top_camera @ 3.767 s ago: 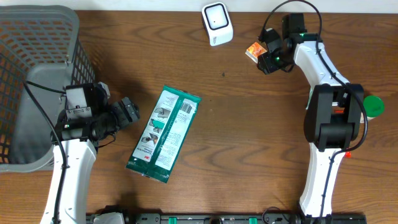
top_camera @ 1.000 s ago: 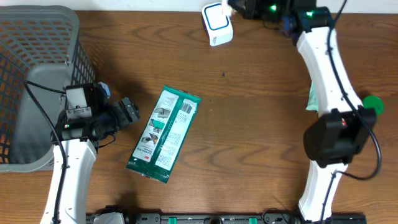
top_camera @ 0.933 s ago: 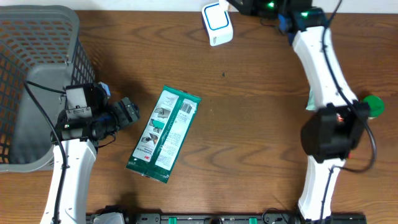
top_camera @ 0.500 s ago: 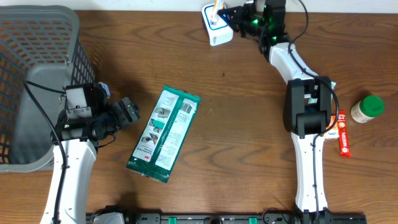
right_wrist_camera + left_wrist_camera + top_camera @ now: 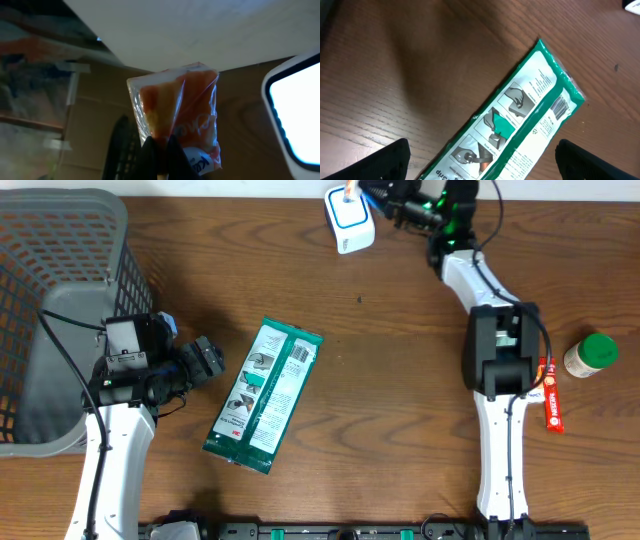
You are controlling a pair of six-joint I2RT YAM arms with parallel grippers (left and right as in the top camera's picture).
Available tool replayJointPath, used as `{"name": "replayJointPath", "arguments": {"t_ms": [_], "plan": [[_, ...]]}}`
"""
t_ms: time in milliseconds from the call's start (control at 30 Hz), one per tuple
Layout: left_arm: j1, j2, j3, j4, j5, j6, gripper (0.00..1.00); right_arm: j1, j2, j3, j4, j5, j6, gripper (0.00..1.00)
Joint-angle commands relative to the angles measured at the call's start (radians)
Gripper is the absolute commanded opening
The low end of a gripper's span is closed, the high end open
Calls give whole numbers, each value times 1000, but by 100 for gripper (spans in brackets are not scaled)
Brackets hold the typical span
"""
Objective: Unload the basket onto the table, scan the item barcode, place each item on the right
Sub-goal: 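Hold the orange pack's barcode in front of the scanner, then carry the orange pack right and set it down near the jar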
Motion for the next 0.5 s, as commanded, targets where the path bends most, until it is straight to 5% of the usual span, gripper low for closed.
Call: {"name": "replayJointPath", "arguments": {"t_ms": [0,467], "plan": [[9,4,6,-3,-14,-13,93,-41,-154,9,5,-136,95,2],[9,4,6,-3,-14,-13,93,-84,-512,8,-74,-289,89,2]]}}
